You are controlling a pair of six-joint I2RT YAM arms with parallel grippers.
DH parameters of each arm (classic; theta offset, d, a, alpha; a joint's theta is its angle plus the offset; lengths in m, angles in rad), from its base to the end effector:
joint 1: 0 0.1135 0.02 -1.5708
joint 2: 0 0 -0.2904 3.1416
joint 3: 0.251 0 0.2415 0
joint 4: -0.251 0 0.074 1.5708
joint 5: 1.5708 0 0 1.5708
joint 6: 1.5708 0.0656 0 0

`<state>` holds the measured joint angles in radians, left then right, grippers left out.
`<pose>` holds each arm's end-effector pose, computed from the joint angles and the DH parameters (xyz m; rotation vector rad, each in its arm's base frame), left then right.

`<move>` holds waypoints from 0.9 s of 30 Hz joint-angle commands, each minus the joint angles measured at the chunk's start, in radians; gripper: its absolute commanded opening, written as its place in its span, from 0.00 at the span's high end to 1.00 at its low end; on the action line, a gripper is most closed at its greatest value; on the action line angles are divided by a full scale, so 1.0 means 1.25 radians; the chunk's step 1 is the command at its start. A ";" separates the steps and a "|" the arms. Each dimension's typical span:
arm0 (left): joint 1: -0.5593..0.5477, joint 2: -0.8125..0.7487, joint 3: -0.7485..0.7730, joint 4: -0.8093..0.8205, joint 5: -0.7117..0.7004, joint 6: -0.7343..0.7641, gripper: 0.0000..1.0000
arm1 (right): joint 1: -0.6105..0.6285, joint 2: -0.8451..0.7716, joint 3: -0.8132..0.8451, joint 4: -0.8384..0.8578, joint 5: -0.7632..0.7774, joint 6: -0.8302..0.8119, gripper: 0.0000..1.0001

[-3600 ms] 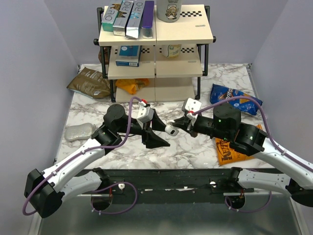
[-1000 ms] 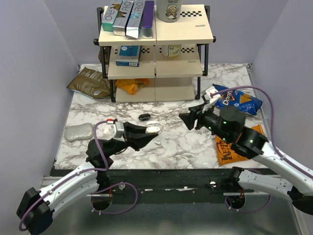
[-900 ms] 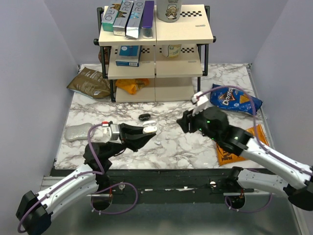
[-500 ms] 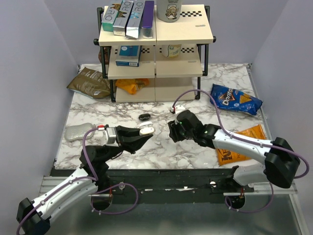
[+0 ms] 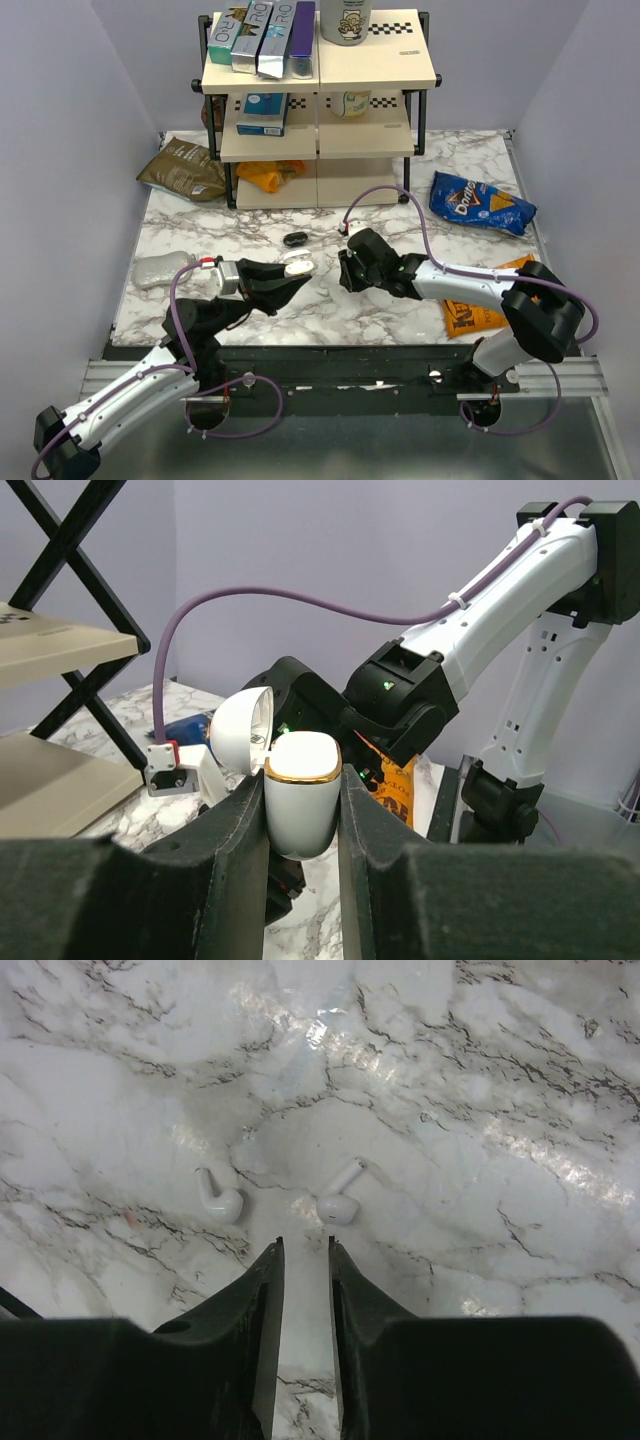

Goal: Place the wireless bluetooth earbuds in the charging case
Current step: Pick up the earbud from the center of the board.

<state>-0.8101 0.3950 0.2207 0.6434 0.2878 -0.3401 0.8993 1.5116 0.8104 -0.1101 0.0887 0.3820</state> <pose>0.0657 -0.0960 0.3056 0.5404 1.0726 -1.1772 0.2013 0.2439 0.1973 -0.5816 2.3669 0.4946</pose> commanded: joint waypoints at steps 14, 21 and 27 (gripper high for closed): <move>-0.020 -0.019 0.012 -0.035 -0.036 0.013 1.00 | 0.024 0.063 -0.009 0.146 -0.207 0.060 0.83; -0.024 -0.025 0.014 -0.051 -0.041 0.017 1.00 | 0.025 0.099 -0.009 0.149 -0.226 0.076 0.99; -0.028 -0.018 0.015 -0.048 -0.044 0.018 1.00 | 0.024 0.125 -0.004 0.134 -0.199 0.085 0.99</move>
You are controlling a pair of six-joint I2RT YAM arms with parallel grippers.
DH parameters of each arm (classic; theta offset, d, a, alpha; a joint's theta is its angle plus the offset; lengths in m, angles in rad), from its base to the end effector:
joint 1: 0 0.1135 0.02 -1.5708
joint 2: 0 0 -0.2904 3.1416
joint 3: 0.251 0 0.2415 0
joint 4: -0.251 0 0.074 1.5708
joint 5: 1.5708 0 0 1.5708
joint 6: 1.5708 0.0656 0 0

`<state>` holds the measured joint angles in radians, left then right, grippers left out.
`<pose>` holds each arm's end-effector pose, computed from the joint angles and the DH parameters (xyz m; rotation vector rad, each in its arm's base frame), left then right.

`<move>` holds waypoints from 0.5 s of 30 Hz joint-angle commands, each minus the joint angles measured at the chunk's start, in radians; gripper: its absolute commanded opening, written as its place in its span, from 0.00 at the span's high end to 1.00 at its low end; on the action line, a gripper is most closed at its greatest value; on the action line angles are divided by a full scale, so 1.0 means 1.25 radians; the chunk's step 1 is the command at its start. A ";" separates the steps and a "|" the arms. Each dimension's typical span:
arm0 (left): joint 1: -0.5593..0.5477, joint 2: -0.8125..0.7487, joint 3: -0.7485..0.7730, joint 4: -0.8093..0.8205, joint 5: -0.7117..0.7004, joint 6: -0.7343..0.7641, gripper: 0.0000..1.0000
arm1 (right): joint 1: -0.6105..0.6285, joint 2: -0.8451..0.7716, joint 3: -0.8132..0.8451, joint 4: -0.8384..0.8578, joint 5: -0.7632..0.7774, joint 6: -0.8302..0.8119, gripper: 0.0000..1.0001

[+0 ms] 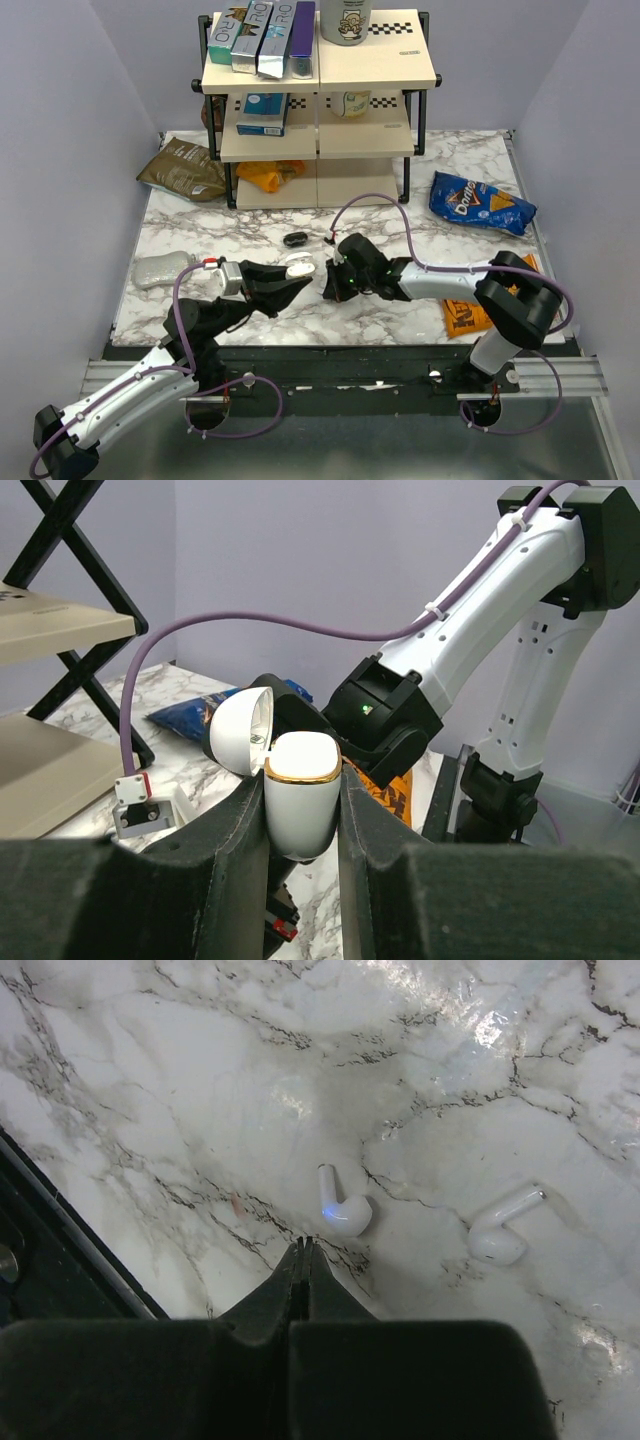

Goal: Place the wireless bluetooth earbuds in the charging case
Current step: Pick up the earbud from the center of the board.

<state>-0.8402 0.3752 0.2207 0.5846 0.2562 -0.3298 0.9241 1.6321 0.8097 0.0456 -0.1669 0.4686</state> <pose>0.0644 -0.0968 0.3005 0.5418 1.1120 -1.1742 0.1961 0.2778 0.1755 -0.6517 2.4224 0.8351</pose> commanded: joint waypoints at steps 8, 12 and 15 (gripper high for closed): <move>-0.008 -0.002 0.017 -0.014 -0.023 0.015 1.00 | 0.003 0.064 0.015 -0.013 0.060 0.009 0.99; -0.010 0.003 0.015 -0.011 -0.026 0.015 1.00 | -0.001 0.065 0.022 -0.018 0.086 0.002 0.99; -0.010 0.003 0.016 -0.011 -0.028 0.016 1.00 | -0.007 0.070 0.033 -0.027 0.098 -0.004 0.99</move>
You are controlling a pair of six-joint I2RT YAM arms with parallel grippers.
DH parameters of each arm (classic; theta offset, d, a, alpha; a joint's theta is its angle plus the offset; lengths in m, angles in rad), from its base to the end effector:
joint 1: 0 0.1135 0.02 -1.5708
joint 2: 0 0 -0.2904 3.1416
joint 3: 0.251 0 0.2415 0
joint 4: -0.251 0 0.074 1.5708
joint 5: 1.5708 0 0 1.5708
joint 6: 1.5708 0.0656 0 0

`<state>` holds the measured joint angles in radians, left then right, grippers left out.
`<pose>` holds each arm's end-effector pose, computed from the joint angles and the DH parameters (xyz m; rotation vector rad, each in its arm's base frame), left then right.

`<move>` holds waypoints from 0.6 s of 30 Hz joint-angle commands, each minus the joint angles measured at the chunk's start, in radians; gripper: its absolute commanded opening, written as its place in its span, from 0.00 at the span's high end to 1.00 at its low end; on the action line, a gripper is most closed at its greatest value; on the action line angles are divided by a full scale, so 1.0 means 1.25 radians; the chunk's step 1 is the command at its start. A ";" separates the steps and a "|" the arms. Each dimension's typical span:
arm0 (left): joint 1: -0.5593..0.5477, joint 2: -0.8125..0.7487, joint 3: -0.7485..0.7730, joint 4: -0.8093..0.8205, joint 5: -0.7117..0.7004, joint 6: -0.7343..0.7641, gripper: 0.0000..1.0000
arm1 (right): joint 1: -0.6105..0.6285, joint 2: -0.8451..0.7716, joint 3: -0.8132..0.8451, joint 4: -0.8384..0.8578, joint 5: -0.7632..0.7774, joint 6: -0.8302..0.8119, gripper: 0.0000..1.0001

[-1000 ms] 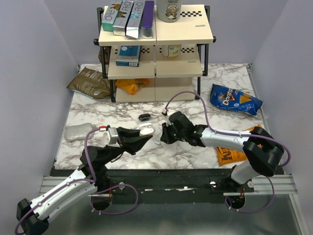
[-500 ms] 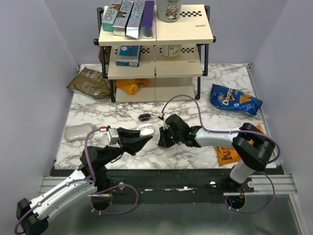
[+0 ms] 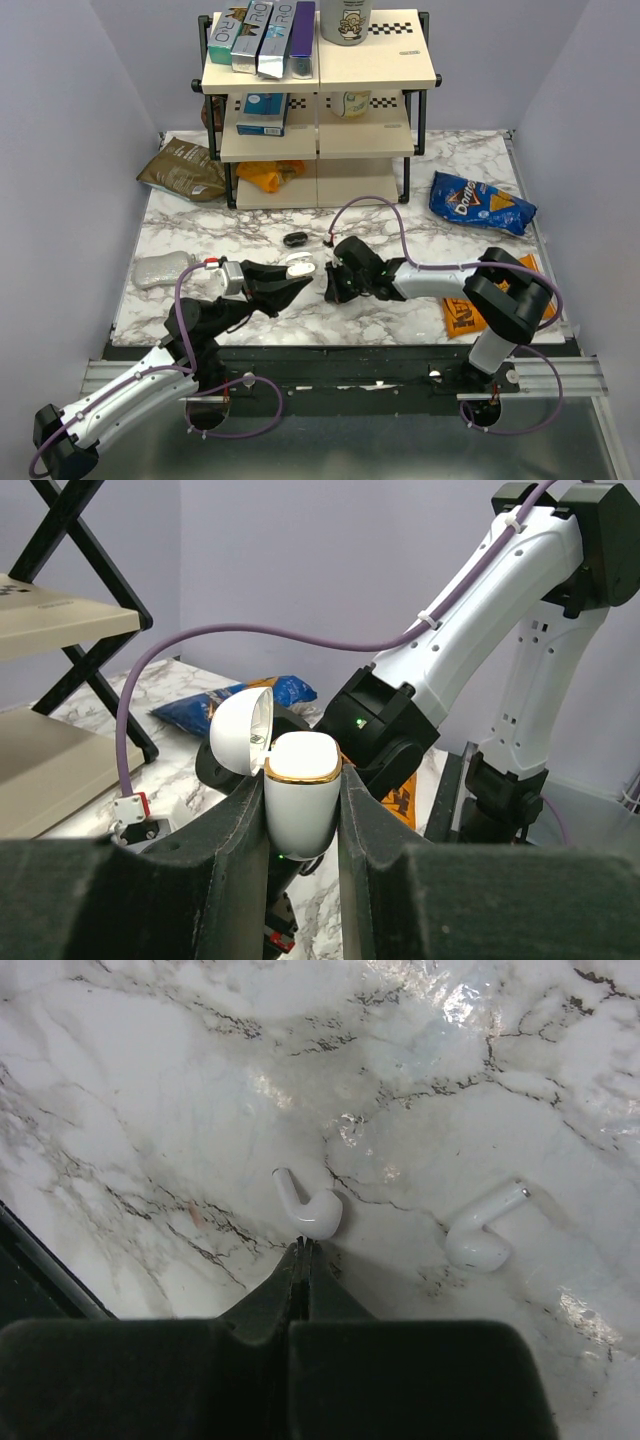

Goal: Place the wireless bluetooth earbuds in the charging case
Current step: Pick up the earbud from the center of the board.

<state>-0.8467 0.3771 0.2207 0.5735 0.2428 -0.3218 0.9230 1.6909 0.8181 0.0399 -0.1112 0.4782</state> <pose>0.0652 -0.0976 0.2990 0.5402 1.1245 -1.1642 0.2022 0.2793 0.1581 -0.6151 2.4715 0.7430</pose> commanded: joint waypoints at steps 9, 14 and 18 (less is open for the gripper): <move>-0.006 0.006 0.017 -0.005 -0.020 0.011 1.00 | -0.027 0.046 0.063 -0.028 0.080 -0.036 0.99; -0.006 0.009 0.017 -0.005 -0.021 0.012 1.00 | -0.034 0.059 0.094 -0.064 0.082 -0.046 0.99; -0.006 0.005 0.022 -0.022 -0.022 0.013 1.00 | -0.033 0.019 0.078 -0.088 0.122 -0.037 0.89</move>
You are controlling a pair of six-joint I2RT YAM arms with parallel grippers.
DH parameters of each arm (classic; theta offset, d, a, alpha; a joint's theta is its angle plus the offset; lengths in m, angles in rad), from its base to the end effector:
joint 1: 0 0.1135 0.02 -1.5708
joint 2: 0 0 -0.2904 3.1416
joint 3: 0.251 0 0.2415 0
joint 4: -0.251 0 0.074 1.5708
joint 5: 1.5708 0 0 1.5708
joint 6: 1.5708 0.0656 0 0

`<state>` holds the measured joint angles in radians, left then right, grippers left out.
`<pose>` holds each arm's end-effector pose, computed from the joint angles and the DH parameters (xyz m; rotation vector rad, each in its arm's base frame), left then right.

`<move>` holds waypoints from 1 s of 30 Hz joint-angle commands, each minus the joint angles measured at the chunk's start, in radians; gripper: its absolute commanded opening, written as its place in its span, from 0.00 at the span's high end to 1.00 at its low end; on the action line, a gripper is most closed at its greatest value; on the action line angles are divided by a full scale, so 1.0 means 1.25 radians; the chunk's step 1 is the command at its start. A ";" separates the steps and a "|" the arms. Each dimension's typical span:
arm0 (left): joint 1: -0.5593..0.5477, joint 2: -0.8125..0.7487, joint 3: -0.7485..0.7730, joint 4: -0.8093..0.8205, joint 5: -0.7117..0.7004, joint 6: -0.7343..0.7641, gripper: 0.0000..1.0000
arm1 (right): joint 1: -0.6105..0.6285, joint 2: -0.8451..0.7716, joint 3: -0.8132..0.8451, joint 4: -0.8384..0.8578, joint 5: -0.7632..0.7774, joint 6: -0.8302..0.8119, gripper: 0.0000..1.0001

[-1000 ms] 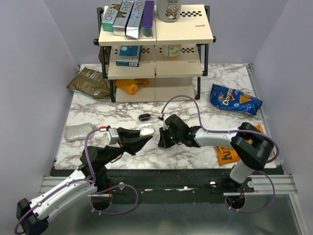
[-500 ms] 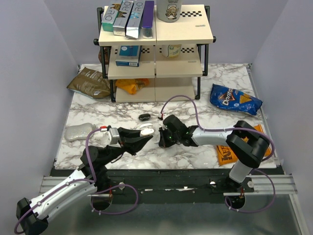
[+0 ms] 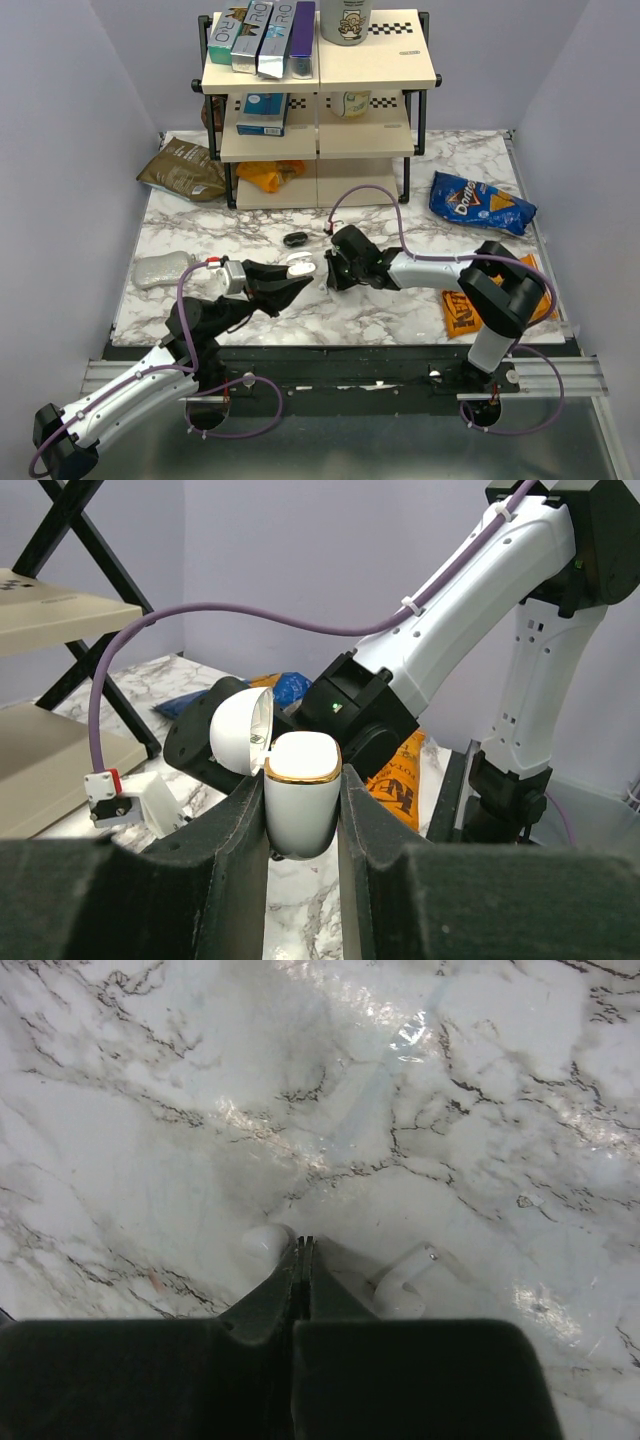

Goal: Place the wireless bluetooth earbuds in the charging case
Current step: Pick up the earbud from the center of the board.

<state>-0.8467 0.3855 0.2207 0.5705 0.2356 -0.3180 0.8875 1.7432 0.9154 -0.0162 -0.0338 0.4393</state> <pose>0.0668 -0.0986 0.2979 0.5380 1.1366 -1.1556 0.2287 0.2844 0.1636 -0.5754 2.4516 0.6232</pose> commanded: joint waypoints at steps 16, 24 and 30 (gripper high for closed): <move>-0.010 -0.021 0.020 -0.022 -0.019 0.015 1.00 | -0.003 -0.021 0.089 -0.132 -0.061 -0.159 0.46; -0.011 -0.033 0.023 -0.037 -0.023 0.015 1.00 | 0.003 0.031 0.128 -0.156 -0.064 -0.173 0.43; -0.012 -0.040 0.023 -0.040 -0.022 0.015 1.00 | 0.021 0.057 0.145 -0.160 -0.055 -0.170 0.43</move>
<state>-0.8532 0.3527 0.2222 0.5285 0.2249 -0.3099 0.8955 1.7844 1.0603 -0.1860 -0.0925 0.2413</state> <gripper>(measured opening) 0.336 0.568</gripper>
